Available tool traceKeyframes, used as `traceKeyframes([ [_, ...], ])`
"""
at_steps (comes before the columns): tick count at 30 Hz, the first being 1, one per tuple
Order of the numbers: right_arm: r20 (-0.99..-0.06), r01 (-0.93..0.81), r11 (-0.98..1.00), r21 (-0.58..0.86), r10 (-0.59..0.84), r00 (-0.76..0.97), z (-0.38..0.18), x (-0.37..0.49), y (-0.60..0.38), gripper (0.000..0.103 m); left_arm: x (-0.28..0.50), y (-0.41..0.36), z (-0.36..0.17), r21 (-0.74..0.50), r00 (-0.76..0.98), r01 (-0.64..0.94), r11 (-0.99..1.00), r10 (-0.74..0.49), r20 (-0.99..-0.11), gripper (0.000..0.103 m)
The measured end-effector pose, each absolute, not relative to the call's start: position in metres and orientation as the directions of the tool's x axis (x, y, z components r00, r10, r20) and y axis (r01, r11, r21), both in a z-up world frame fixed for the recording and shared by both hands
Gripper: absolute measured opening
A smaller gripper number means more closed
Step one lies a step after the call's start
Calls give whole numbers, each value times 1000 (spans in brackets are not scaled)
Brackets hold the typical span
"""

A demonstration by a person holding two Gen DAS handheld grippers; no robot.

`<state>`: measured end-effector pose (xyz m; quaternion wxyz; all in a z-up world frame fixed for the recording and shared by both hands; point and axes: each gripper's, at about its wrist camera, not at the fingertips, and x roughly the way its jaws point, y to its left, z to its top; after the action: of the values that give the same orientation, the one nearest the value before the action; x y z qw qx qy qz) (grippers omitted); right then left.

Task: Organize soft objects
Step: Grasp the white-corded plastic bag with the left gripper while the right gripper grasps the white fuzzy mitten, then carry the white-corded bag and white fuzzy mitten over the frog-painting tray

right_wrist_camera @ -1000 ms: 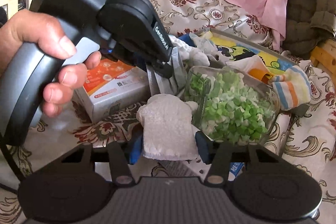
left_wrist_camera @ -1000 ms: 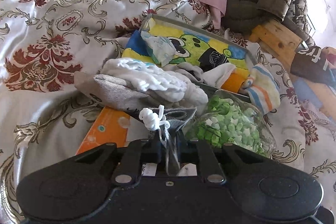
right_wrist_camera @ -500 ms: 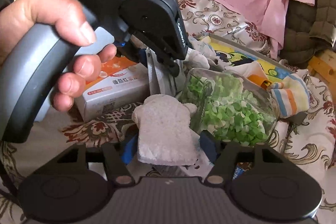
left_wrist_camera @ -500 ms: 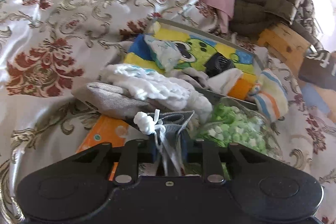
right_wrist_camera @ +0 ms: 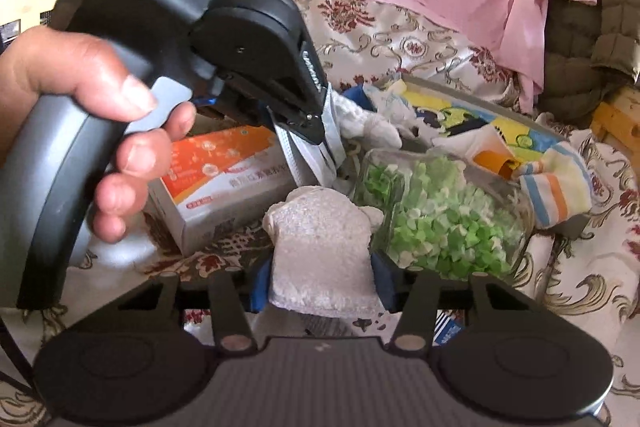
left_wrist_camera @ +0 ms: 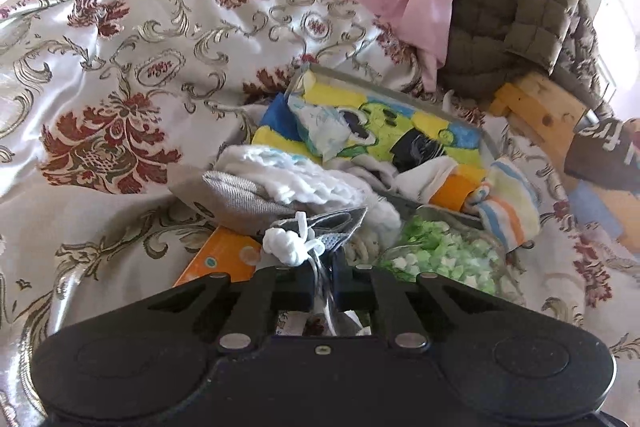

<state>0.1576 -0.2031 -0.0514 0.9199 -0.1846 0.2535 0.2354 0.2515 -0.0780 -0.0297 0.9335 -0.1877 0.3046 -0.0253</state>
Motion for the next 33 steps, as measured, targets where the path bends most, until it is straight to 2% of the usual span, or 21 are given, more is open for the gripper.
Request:
traceKeyframes([
  [10,-486,-513,815,-270,344,803,-39,142,-202,55,223,-71,-8,-367,842,-36,929,-170,-512,6],
  [23,-432,-461,848,-260,325,841,-25,138,-212,55,214,-65,29,-369,884,-31,929,-147,-444,5],
  [29,-342,-392,901,-187,314,886,-1,170,-225,55,235,-68,42,-348,897,4,937,-157,-413,5],
  [33,-281,-321,932,-166,267,922,19,220,-241,55,271,-71,49,-347,901,35,937,-180,-396,5],
])
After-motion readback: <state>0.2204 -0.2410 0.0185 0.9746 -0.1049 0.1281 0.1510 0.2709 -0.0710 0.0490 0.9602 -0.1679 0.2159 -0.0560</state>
